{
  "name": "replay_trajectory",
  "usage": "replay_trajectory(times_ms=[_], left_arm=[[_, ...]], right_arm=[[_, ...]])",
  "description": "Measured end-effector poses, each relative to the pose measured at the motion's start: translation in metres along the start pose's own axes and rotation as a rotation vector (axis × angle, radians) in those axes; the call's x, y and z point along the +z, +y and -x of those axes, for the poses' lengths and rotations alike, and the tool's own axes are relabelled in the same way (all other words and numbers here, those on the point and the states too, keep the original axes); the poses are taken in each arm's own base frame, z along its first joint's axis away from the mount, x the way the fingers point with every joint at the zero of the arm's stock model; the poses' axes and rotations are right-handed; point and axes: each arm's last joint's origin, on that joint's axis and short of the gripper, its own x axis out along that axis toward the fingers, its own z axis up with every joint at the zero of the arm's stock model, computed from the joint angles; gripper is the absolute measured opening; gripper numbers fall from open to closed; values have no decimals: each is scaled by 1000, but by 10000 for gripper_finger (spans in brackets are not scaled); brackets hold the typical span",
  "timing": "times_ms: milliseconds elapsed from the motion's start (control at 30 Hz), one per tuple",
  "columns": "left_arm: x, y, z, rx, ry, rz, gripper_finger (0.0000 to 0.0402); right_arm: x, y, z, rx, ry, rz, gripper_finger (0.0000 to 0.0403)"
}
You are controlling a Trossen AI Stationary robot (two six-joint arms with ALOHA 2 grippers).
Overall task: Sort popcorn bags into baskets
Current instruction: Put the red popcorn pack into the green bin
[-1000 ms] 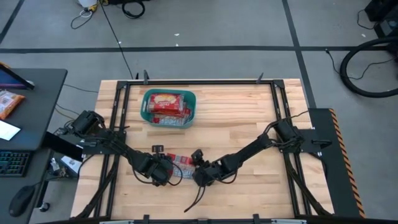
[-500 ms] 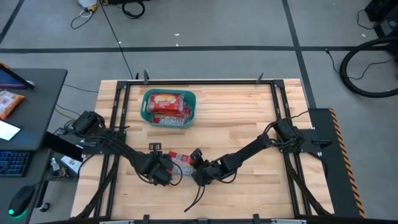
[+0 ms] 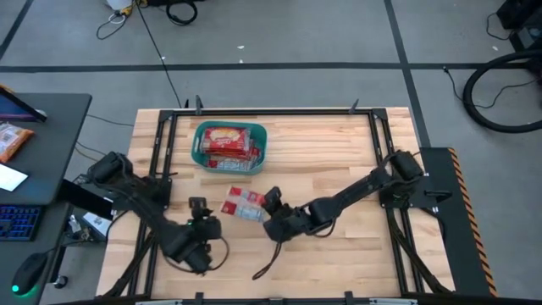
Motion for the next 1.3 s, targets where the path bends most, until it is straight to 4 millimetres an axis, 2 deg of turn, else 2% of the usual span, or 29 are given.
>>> replay_trajectory(times_ms=[133,233,400,533,733,867,1067,1167,1300], left_arm=[[-11,8,18,-16,-90,63,171],[-17,20,30,-28,-169,89,169],[-28,44,35,-81,-331,135,145],[-35,62,27,-146,-423,149,119],[-49,86,20,-226,-525,166,89],[-56,96,19,-324,-617,176,74],[-65,106,15,-439,-720,177,57],[-68,110,13,-456,-763,187,51],[-73,113,10,-483,-814,185,48]], right_arm=[[-4,-33,4,-60,-25,28,12],[-14,-60,-6,-83,-59,50,12],[-38,-103,-39,-86,-70,52,12],[-59,-141,-71,-21,-46,10,12],[-75,-188,-109,2,-64,8,12],[-88,-202,-136,52,-90,25,12],[-105,-202,-166,79,-57,92,22],[-110,-202,-170,101,-49,91,39],[-117,-206,-165,128,1,56,73]])
